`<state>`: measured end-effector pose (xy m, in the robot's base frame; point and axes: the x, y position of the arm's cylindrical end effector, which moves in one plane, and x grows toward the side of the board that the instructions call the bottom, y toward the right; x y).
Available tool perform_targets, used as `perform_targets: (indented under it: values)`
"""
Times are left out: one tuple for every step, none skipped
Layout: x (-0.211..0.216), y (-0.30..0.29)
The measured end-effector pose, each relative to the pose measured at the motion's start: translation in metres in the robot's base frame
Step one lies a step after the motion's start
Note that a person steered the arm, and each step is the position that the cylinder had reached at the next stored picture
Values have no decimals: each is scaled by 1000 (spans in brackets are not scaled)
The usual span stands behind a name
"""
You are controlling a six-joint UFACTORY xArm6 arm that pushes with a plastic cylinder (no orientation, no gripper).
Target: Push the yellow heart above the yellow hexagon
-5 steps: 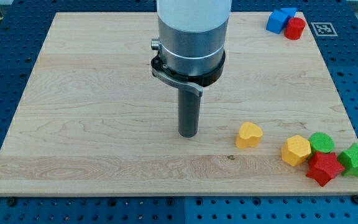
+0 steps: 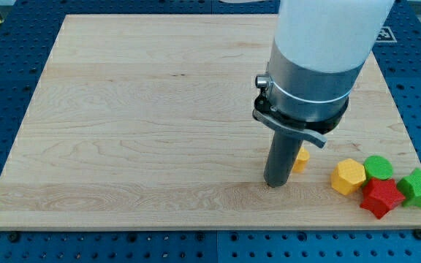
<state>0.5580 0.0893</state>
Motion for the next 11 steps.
perform_targets:
  values:
    - [-20,23]
    - [-37,40]
    - [-51,52]
    - [-34,52]
    - [-33,79]
    - [-33,104]
    - [-33,109]
    - [-55,119]
    - [-67,120]
    - [-68,120]
    - [-59,120]
